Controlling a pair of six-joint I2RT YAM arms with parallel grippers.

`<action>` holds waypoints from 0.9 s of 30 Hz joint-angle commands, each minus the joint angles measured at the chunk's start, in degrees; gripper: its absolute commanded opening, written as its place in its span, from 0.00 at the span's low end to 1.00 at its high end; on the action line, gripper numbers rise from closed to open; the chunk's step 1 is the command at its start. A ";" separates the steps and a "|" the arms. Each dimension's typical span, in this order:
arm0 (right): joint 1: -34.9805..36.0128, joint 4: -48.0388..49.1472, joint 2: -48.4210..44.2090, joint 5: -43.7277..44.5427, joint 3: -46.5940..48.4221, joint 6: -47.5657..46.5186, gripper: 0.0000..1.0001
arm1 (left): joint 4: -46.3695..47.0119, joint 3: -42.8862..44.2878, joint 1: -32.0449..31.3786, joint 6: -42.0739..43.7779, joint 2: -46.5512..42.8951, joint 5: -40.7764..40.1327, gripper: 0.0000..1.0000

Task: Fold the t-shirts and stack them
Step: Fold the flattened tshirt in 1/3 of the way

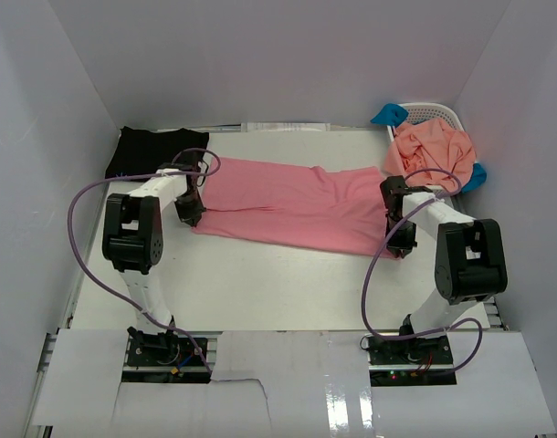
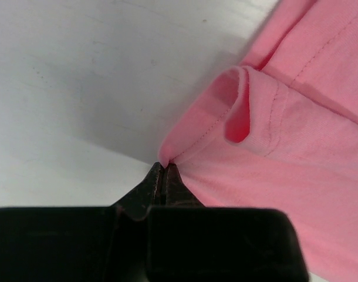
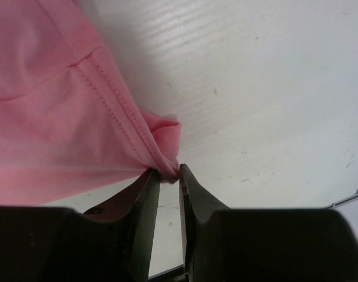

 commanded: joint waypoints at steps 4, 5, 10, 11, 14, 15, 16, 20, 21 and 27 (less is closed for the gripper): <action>1.04 -2.97 -4.67 2.50 -2.84 1.52 0.28 | -2.30 -4.57 0.48 1.12 -4.31 -4.45 0.00; 1.74 -3.32 -4.76 1.97 -3.02 1.78 0.28 | -2.30 -5.80 0.48 1.30 -4.75 -4.01 0.00; 4.29 -5.78 -5.72 2.15 -3.02 3.71 0.29 | -2.39 -9.41 0.48 1.12 -8.35 -1.55 0.00; 4.91 -6.40 -6.42 2.23 -3.19 3.97 0.29 | -2.30 -9.93 0.48 1.04 -8.88 -1.11 0.00; 5.61 -6.58 -8.27 0.92 -4.51 4.50 0.27 | -2.57 -11.78 0.39 0.95 -11.78 1.26 0.00; 5.88 -6.58 -8.71 0.48 -4.95 4.68 0.26 | -2.74 -12.92 0.13 0.86 -12.57 1.87 0.00; 6.14 -6.66 -9.15 0.21 -5.39 4.94 0.26 | -3.09 -13.54 -0.13 0.60 -13.36 2.57 0.00; 7.55 -7.37 -10.30 0.73 -7.23 5.82 0.26 | -4.41 -15.82 -0.84 -0.02 -16.26 2.06 0.00; 7.64 -7.98 -10.12 1.09 -7.41 5.82 0.26 | -5.11 -16.18 -0.84 0.07 -16.44 1.88 0.00; 9.22 -9.30 -9.77 2.58 -8.03 7.49 0.35 | -5.64 -20.04 -0.84 -0.81 -19.07 1.53 0.00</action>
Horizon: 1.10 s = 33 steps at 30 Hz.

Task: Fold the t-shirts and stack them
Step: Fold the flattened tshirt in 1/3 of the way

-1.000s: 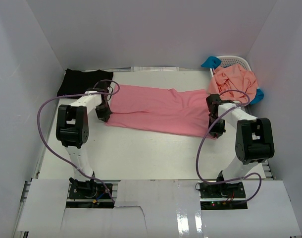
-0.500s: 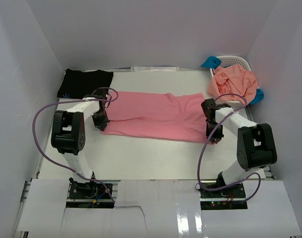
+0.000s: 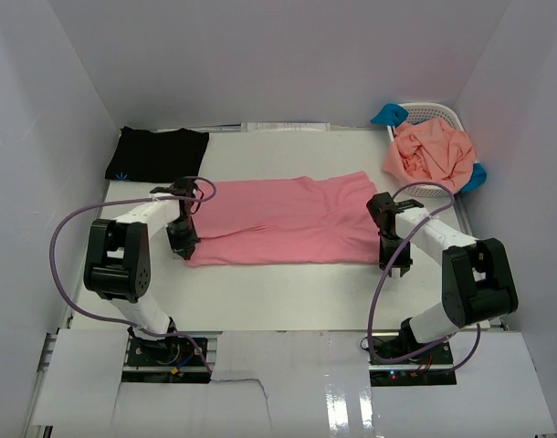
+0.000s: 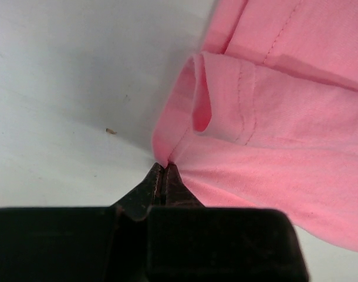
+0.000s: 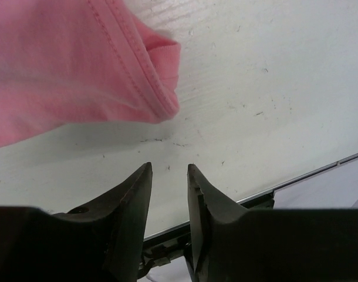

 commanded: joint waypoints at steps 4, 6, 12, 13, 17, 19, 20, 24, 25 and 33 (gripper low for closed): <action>1.00 -4.98 -0.65 7.21 2.91 3.28 0.45 | -1.36 -0.90 -0.23 -1.05 -4.02 -0.77 0.31; 1.00 -5.86 -1.00 7.92 4.75 3.28 0.45 | -1.71 -0.72 -0.23 -1.66 -4.20 -1.82 0.64; 1.44 -6.13 -4.43 6.70 12.40 1.71 0.46 | -2.33 1.29 -0.23 -3.68 -5.34 -3.84 0.92; 1.79 -5.78 -5.22 5.65 13.62 1.35 0.46 | -2.24 1.73 -0.14 -4.04 -6.56 -3.76 0.92; 1.88 -4.20 -5.67 4.85 14.60 0.56 0.46 | -1.71 4.54 -0.23 -3.43 -7.98 -1.30 0.93; 1.88 -3.15 -4.97 4.50 14.25 0.38 0.46 | -1.89 6.65 -0.14 -2.72 -7.02 -0.86 0.93; 1.79 -2.88 -4.61 4.24 13.90 0.21 0.46 | -2.24 7.36 -0.23 -2.37 -5.71 -0.95 0.92; 2.23 -1.13 -3.47 3.18 12.67 0.20 0.46 | -2.24 9.20 -0.32 -1.84 -2.36 -0.95 0.93; 2.23 -1.03 -3.47 3.18 12.50 0.20 0.46 | -2.15 9.30 -0.23 -1.76 -1.57 -1.21 0.93; 2.32 -0.68 -3.21 3.36 12.93 0.03 0.46 | -1.98 8.95 -0.75 -2.90 -6.55 1.77 0.90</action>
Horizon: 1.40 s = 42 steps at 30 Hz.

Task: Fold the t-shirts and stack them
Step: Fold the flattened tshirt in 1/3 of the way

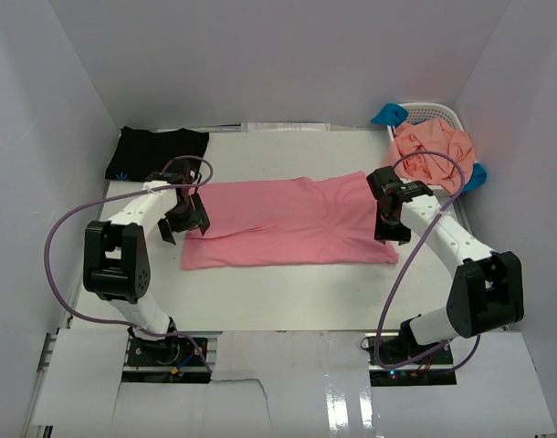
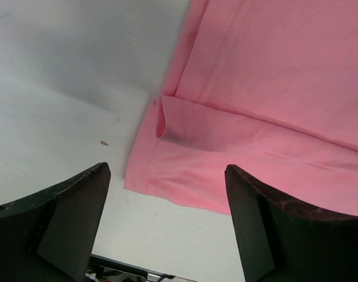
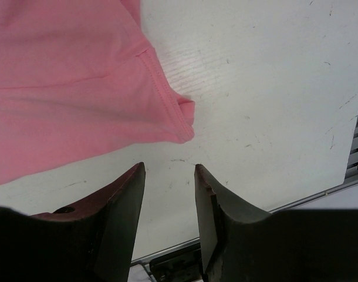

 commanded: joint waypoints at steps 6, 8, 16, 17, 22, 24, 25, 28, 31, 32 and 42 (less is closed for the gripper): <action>0.27 1.59 0.99 -0.27 0.67 -0.63 0.46 | 0.61 -1.20 -1.17 0.23 -5.83 2.76 0.89; 0.27 1.68 1.08 -0.27 0.76 -0.63 0.46 | 0.69 -1.64 -1.35 0.06 -4.42 2.94 0.89; 0.27 2.21 1.61 -0.36 0.15 -0.63 0.46 | 1.92 -3.49 -2.67 -0.03 -3.89 3.47 0.88; 0.27 2.30 1.78 -0.36 0.15 -0.63 0.46 | 1.92 -3.49 -2.58 -0.03 -3.20 3.47 0.88; 0.27 2.82 1.96 -0.36 -0.03 -0.72 0.46 | 3.24 -2.62 -2.67 0.06 -0.21 1.89 0.88; 0.27 2.82 2.14 -0.27 -0.12 -0.72 0.46 | 3.42 -1.83 -2.67 0.32 2.16 1.71 0.88; 0.27 3.00 2.23 -0.19 -0.03 -0.72 0.46 | 3.42 -1.04 -2.76 0.50 3.04 1.62 0.88; 0.27 3.18 2.75 -0.01 0.32 -0.72 0.46 | 3.50 0.98 -2.67 0.67 5.68 0.31 0.88; 0.27 3.26 3.28 -0.01 1.20 -0.80 0.46 | 3.15 3.70 -2.67 0.76 7.35 -0.66 0.88; 0.27 3.26 3.72 -0.10 1.37 -0.89 0.46 | 3.07 4.59 -2.67 0.76 7.62 -0.49 0.88; 0.27 4.32 6.36 -0.80 2.61 -1.59 0.46 | 1.40 11.36 -2.67 0.94 11.22 0.13 0.88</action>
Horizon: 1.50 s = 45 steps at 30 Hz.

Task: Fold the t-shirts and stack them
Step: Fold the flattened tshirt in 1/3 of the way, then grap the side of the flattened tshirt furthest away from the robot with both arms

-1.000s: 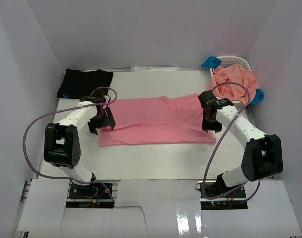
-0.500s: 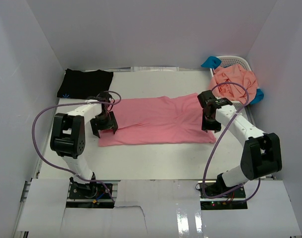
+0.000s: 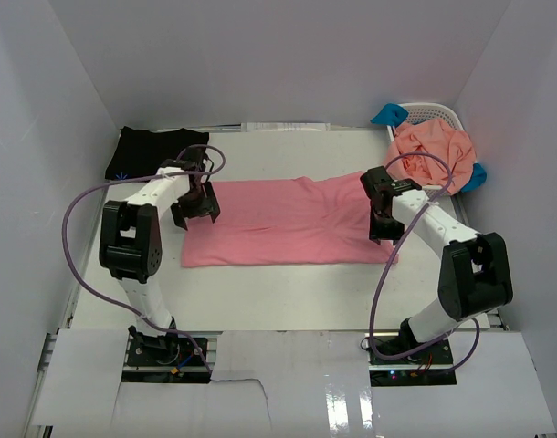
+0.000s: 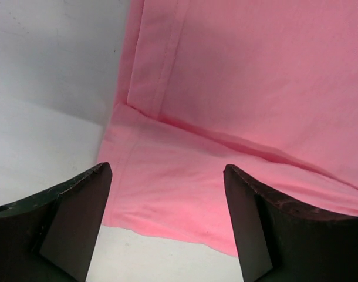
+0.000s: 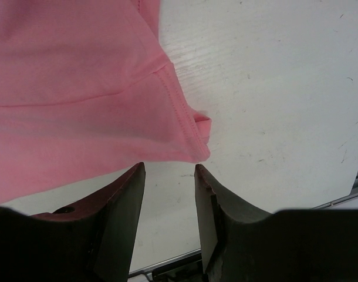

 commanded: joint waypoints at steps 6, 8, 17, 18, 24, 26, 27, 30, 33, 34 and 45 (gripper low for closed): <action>0.09 3.74 0.98 1.47 4.34 -2.56 0.45 | -0.07 6.22 -0.09 -0.64 6.20 -0.88 0.88; -0.35 4.97 2.38 1.83 8.27 -3.53 0.45 | -0.16 10.96 -0.09 -0.73 6.99 -0.27 0.89; -4.74 7.33 14.86 -2.82 25.25 -10.56 0.72 | -7.80 34.94 0.17 0.67 16.30 -1.41 0.90; -5.00 8.04 15.83 -2.92 26.22 -10.91 0.75 | -8.32 35.93 0.26 0.68 16.92 -1.23 0.90; -7.55 13.83 23.65 -8.36 32.03 -13.37 0.75 | -8.68 39.45 0.79 0.94 21.49 -1.84 0.90; -8.70 15.69 25.94 -11.34 33.61 -14.25 0.74 | -8.68 39.89 1.31 0.76 22.98 -1.84 0.90; -9.05 16.65 26.64 -12.31 34.22 -14.60 0.73 | -8.59 40.50 1.58 0.76 23.60 -1.76 0.89; -10.45 19.47 29.72 -17.58 37.03 -15.84 0.73 | -8.68 41.47 2.54 0.67 25.35 -0.53 0.89; -11.07 22.46 31.83 -21.10 38.53 -16.80 0.73 | -8.59 42.26 3.51 0.59 26.24 -0.44 0.89; -11.16 23.42 32.44 -21.89 38.71 -16.89 0.74 | -8.59 42.35 3.69 0.50 26.41 -0.26 0.89; -6.96 47.84 19.73 -37.11 14.48 -12.14 0.66 | 5.89 25.93 3.87 1.20 17.72 10.10 0.89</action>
